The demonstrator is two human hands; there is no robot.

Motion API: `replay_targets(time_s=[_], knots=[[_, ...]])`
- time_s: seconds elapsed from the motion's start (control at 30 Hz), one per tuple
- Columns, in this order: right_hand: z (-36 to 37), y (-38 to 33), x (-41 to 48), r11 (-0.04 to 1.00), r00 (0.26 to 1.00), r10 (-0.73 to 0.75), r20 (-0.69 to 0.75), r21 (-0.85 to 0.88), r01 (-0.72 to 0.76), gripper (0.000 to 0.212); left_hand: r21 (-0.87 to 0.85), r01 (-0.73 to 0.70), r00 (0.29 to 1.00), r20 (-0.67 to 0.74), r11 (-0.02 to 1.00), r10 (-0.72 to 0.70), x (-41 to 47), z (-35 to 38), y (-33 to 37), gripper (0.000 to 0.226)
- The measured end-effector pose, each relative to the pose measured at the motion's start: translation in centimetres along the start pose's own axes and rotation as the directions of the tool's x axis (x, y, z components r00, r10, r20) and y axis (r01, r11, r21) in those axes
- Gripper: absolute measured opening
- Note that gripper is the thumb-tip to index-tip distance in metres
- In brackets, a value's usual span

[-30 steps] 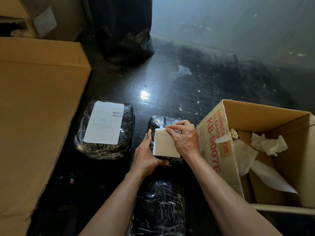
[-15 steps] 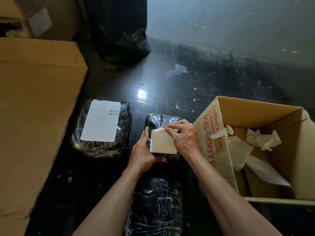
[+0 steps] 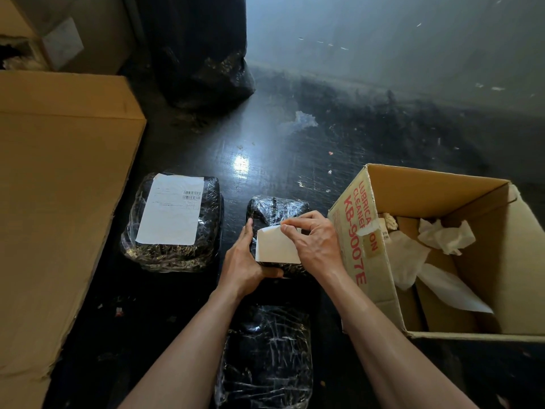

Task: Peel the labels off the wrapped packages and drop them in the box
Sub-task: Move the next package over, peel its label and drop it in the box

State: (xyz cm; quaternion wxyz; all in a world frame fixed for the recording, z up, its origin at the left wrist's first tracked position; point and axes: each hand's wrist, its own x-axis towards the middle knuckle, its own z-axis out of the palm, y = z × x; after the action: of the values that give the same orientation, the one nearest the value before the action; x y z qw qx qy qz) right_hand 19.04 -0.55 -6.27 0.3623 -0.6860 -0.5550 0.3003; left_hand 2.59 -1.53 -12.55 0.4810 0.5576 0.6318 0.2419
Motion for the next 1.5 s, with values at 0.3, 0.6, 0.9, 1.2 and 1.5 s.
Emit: replay_targets(time_s=[0.3,0.6,0.9,1.2,1.5], knots=[[-0.7,-0.5,-0.5,0.996,1.0,0.022,0.013,0.083,-0.023,0.004,0.038,0.008,1.0,0.009,0.999,-0.009,-0.1,-0.2,0.1,0.153],[-0.9,-0.9,0.9,0.984,0.99,-0.14,0.036,-0.104,0.143,0.022,0.162,0.001,1.0,0.018,0.987,-0.004,0.1,-0.4,0.4,0.152],[-0.5,-1.1,2.4,0.985,0.989,-0.141,0.032,-0.091,0.144,0.022,0.176,-0.003,1.0,0.007,0.984,0.002,0.0,-0.5,0.2,0.151],[-0.8,-1.3,2.7,0.986,0.991,-0.123,0.045,-0.111,0.127,0.04,0.153,-0.013,1.0,0.007,0.988,0.012,-0.2,-0.5,0.2,0.15],[-0.8,-1.6,2.6,0.991,0.992,-0.094,0.083,-0.09,0.102,0.005,0.192,-0.013,1.0,-0.003,0.981,0.014,-0.3,-0.6,0.7,0.148]])
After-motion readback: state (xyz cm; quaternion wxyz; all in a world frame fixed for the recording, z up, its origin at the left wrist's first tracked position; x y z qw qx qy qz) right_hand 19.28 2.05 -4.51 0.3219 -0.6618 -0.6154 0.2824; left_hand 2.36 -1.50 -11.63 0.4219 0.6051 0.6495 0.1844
